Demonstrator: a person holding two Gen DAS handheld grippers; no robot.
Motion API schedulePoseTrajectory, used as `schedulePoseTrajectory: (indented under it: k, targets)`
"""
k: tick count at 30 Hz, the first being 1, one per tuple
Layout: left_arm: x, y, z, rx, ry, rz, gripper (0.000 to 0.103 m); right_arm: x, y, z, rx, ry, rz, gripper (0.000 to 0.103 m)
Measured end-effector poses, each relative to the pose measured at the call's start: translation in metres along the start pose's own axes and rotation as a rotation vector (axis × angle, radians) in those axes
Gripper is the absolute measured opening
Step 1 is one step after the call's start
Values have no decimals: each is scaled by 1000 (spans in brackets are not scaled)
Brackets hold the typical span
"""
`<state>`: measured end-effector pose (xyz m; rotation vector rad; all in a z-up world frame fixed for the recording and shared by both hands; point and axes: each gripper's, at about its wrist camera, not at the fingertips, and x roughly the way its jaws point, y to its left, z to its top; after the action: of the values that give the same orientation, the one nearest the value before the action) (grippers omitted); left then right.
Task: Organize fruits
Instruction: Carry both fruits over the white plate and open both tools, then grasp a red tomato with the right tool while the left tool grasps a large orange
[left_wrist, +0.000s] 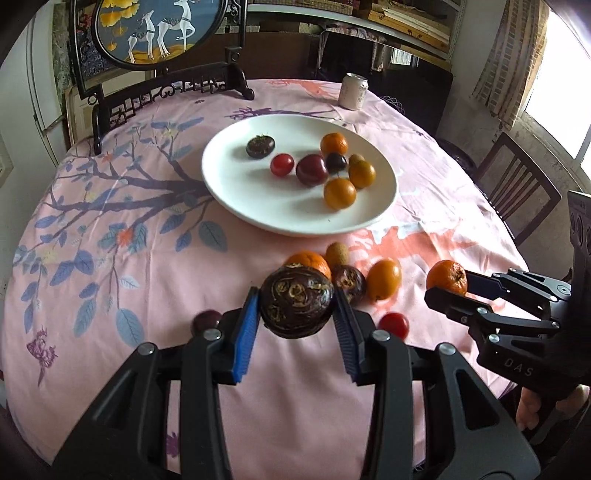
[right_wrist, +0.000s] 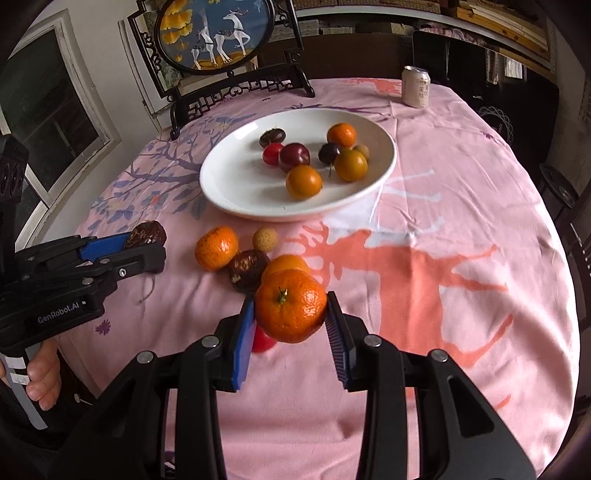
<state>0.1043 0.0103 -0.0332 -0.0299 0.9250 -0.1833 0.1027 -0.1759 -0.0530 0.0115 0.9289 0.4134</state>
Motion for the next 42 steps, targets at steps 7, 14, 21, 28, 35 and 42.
schedulePoseTrajectory:
  k: [7,14,21,28,35,42]
  targets:
    - [53,41,96,-102,33,89,40,37,6,97,-105,-33,-26,37]
    - [123,64,151,-176,102,124,40,118,-2,168,-134,0,-47,37]
    - [145,68,160,-177,130,119,40,169,-15,185,-129,77,-50,38]
    - [112,71,161,-196,87,80,55,125,-17,184,-122,21,-49,51]
    - [19,47,101,-120,-99,117,78,25,-18,115,-74,-63,-104,57]
    - [-10,30,14,-74,-141,168,78,-17,10,31,-85,-83,-72,58]
